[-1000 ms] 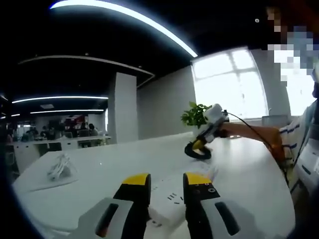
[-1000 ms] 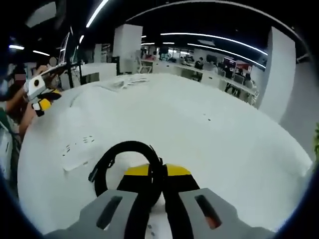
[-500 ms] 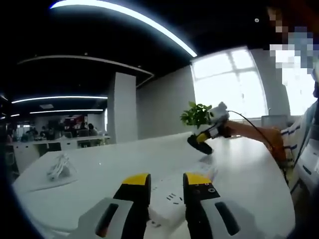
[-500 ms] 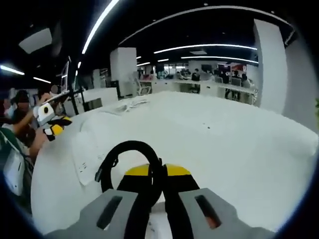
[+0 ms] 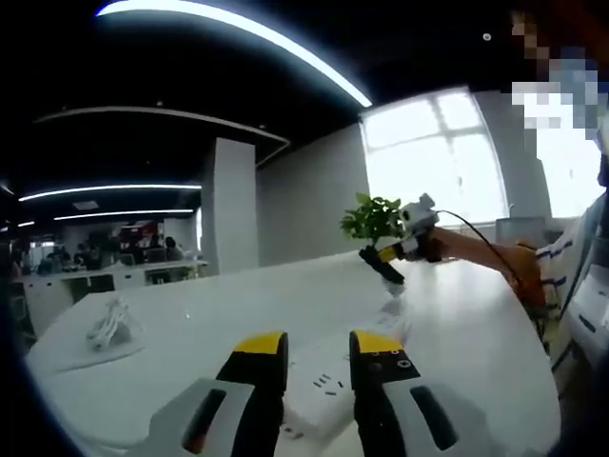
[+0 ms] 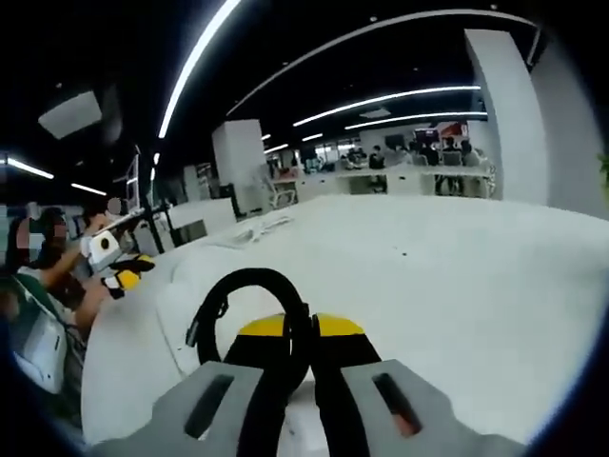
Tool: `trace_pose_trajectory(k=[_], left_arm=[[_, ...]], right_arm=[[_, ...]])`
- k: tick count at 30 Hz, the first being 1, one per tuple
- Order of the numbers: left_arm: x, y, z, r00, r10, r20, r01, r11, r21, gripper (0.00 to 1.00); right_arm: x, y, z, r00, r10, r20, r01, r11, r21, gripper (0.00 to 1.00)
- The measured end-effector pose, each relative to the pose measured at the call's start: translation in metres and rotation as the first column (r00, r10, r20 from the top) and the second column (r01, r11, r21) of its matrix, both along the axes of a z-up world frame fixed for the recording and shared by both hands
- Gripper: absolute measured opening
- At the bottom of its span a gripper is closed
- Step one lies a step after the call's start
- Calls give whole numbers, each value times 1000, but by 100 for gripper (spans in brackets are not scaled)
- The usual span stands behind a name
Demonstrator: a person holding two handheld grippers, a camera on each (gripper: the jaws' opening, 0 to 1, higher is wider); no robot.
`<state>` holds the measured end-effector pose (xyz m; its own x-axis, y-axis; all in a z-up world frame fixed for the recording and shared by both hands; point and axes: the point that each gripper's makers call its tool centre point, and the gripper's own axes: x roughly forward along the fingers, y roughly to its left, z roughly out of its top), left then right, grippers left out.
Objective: Straighten the power strip on the desk, plug the charger into it
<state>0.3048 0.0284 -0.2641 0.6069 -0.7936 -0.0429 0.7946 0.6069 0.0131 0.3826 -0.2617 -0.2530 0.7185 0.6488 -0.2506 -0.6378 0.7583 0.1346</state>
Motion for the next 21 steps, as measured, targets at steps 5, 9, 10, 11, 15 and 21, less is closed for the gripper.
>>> trace_pose_trajectory(k=[5, 9, 10, 11, 15, 21], left_arm=[[-1, -2, 3, 1000, -8, 3, 8, 1000, 1, 25], [-2, -5, 4, 1000, -14, 5, 14, 1000, 4, 25], [-2, -6, 4, 1000, -17, 5, 17, 1000, 7, 25], [-2, -7, 4, 1000, -19, 6, 19, 1000, 11, 25], [-3, -11, 5, 1000, -28, 9, 27, 999, 19, 25], [-2, -17, 6, 999, -44, 10, 44, 998, 37, 25]], right_arm=[[0, 0, 6, 1000, 12, 8, -13, 998, 54, 7], [-3, 4, 9, 999, 29, 15, -30, 995, 91, 7], [-3, 5, 10, 999, 32, 16, -34, 994, 100, 7], [-4, 6, 10, 999, 37, 17, -38, 994, 105, 7], [-6, 11, 13, 998, 58, 26, -61, 990, 124, 7], [-10, 21, 19, 995, 91, 42, -96, 984, 150, 7]])
